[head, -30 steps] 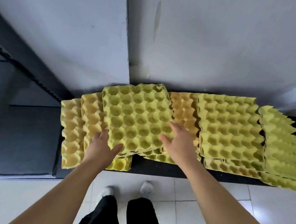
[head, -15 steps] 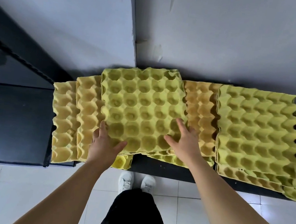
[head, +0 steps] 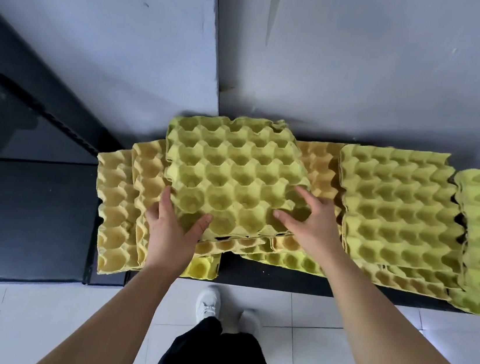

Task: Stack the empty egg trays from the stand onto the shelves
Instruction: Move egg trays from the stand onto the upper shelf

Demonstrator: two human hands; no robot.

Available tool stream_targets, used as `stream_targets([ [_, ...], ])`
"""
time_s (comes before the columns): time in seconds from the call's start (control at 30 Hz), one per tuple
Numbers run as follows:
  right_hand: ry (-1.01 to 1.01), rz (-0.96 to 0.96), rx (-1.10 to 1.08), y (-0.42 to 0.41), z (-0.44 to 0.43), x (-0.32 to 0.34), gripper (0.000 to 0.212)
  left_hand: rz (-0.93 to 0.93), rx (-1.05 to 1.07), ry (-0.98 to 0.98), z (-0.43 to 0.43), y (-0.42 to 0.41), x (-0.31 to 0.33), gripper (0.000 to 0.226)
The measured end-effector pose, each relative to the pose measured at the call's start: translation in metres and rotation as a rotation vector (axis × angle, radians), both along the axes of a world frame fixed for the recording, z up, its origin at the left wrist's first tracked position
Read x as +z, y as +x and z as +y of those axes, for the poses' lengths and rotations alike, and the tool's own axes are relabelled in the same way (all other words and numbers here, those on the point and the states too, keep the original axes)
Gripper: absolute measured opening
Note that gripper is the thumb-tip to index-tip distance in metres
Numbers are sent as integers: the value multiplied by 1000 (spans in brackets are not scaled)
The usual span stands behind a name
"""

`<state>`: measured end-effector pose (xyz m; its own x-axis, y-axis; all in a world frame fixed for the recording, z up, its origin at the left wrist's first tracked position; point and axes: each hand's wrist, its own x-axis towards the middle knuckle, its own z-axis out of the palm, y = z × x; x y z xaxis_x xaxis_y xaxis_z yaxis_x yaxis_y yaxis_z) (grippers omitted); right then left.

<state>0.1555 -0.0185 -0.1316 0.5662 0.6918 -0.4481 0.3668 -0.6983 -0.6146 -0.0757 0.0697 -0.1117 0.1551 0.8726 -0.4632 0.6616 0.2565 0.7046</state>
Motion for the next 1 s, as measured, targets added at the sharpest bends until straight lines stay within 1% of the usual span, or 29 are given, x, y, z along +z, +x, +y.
stream_targets([
  [0.1,81,-45,0,-6,-8,31,81,-38,10,54,-8,-7,27,96],
  [0.2,176,-75,4,-15,-18,65,84,-67,36,125,-22,-16,63,95],
  [0.33,259,-172,62,-26,-35,110,82,-116,99,220,-55,-35,109,95],
  [0.47,415,-240,126,-45,-54,158,70,-166,182,338,-94,-58,156,93],
  [0.57,522,-288,168,-63,-67,198,67,-183,225,453,-121,-78,195,90],
  [0.77,711,-328,253,-116,-79,280,66,-235,325,654,-152,-131,272,88],
  [1.0,906,-360,334,-197,-66,367,59,-263,427,827,-160,-215,345,87],
])
